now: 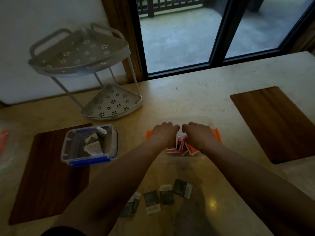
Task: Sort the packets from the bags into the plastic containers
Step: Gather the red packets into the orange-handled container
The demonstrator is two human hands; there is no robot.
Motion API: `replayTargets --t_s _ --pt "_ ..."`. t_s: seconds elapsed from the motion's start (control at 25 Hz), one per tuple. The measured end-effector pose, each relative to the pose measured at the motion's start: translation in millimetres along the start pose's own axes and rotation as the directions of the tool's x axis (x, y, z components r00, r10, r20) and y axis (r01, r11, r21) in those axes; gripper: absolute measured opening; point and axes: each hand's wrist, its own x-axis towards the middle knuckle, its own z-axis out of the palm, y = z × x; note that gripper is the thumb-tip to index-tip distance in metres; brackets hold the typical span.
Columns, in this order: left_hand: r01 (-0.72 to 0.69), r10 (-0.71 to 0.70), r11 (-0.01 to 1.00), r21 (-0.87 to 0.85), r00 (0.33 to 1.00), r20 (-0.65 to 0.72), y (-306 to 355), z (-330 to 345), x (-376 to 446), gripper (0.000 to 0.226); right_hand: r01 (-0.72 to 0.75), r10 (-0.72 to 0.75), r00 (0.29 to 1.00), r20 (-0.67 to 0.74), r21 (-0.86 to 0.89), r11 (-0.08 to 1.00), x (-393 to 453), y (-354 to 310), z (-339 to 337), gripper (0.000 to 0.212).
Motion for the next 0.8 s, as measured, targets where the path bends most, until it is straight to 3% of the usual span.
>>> replayTargets --t_s 0.4,0.64,0.8 --pt "-0.033 -0.019 0.984 -0.175 0.957 -0.289 -24.6 -12.5 -85.6 0.045 0.068 -0.051 0.971 -0.233 0.063 0.996 -59.0 -49.2 -38.5 0.037" --pt "-0.011 -0.079 0.953 -0.303 0.955 -0.284 -46.3 18.5 -125.1 0.028 0.183 -0.177 0.978 -0.115 0.049 0.982 -93.5 -70.8 -27.8 0.035" --pt "0.029 -0.109 0.932 -0.362 0.973 -0.202 -56.9 54.3 -154.0 0.023 0.197 -0.194 0.978 -0.082 0.030 0.980 -107.3 -76.2 -4.0 0.031"
